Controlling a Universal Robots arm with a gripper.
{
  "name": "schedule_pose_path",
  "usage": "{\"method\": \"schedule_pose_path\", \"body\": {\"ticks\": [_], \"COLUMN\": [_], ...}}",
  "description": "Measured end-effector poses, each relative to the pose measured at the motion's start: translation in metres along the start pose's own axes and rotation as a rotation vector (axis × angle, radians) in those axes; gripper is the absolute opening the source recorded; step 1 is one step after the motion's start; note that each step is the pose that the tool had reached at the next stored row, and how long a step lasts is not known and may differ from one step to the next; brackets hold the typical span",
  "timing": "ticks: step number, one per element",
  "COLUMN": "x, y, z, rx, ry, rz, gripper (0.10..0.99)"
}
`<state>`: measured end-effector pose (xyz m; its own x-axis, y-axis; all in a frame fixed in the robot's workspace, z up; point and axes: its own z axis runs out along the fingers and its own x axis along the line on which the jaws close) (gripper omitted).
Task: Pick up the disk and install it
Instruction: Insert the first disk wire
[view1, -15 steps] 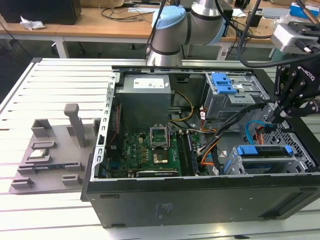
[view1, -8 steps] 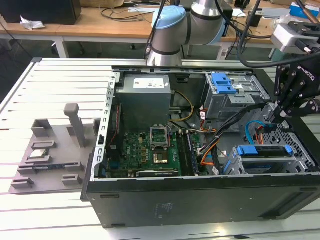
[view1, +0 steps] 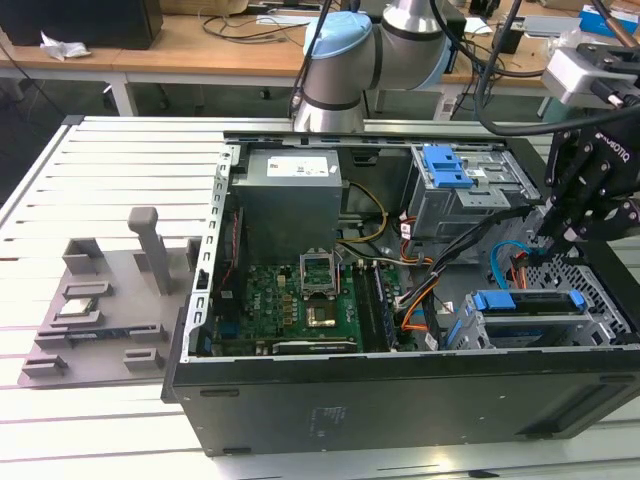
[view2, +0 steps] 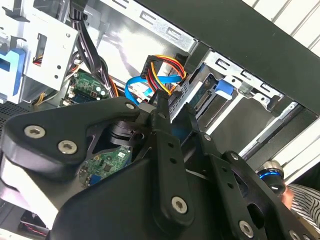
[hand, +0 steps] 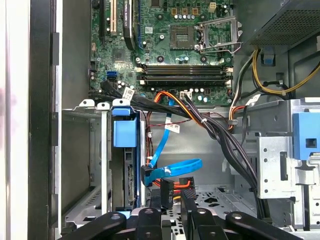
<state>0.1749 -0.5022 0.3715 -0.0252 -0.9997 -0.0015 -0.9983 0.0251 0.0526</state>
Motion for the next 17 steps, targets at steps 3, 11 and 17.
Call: {"method": "schedule_pose_path", "body": {"ticks": [3, 11, 17], "x": [0.0, 0.0, 0.0], "y": [-0.0001, -0.0005, -0.0006], "z": [0.0028, 0.0093, 0.0119], "rx": [0.0, 0.0, 0.0], "ry": [0.0001, 0.0002, 0.0004], "rz": [0.0, 0.0, 0.0], "gripper": [0.298, 0.298, 0.298]}}
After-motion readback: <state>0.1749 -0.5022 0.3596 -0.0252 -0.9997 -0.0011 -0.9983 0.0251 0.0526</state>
